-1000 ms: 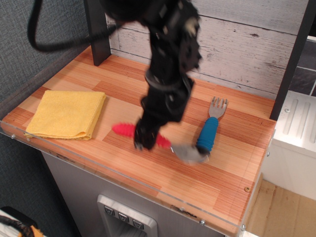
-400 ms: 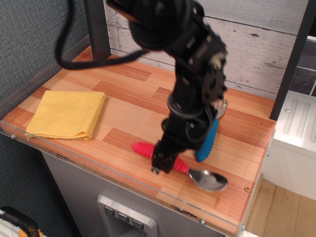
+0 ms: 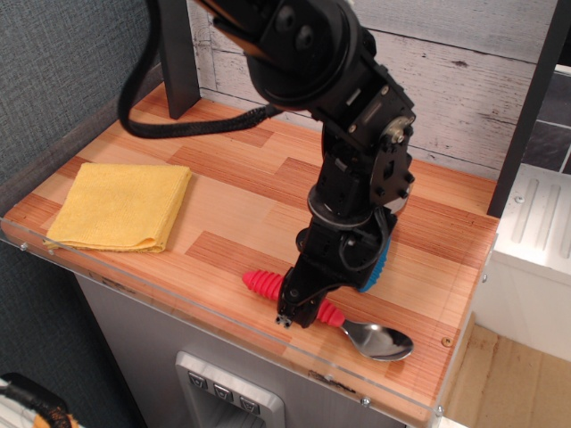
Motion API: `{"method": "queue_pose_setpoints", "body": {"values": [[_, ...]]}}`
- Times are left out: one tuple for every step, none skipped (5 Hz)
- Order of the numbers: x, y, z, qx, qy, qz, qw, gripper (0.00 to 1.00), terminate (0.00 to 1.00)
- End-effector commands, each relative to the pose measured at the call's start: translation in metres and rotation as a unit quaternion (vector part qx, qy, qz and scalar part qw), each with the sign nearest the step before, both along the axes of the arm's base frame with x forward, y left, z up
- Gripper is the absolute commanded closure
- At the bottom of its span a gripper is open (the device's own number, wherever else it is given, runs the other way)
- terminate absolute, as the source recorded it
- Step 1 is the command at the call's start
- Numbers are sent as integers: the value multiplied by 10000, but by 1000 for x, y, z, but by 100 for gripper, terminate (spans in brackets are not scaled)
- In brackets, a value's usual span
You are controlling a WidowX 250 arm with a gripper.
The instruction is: Place the spoon behind the fork
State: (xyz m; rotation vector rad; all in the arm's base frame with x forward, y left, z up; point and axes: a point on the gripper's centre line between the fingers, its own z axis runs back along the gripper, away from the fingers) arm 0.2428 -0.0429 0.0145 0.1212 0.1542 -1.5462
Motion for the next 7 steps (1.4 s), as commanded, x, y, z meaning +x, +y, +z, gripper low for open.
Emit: {"method": "queue_pose_setpoints", "body": {"values": [[4,-9,11,-116,-172,-79,9998,0,0],[3,-7,14,-261,-189,-83,9994,0,0],[2,-5,19,-298,-265,-50,9992,0,0],[3,0,33,-353,-481,111,9982,0,0],[3,3,53,-271,-774,435,9957,0,0],[6,10,63,-7,-740,1132,9908,0,0],[2,25,73,5,-814,2065,9751,0,0]]}}
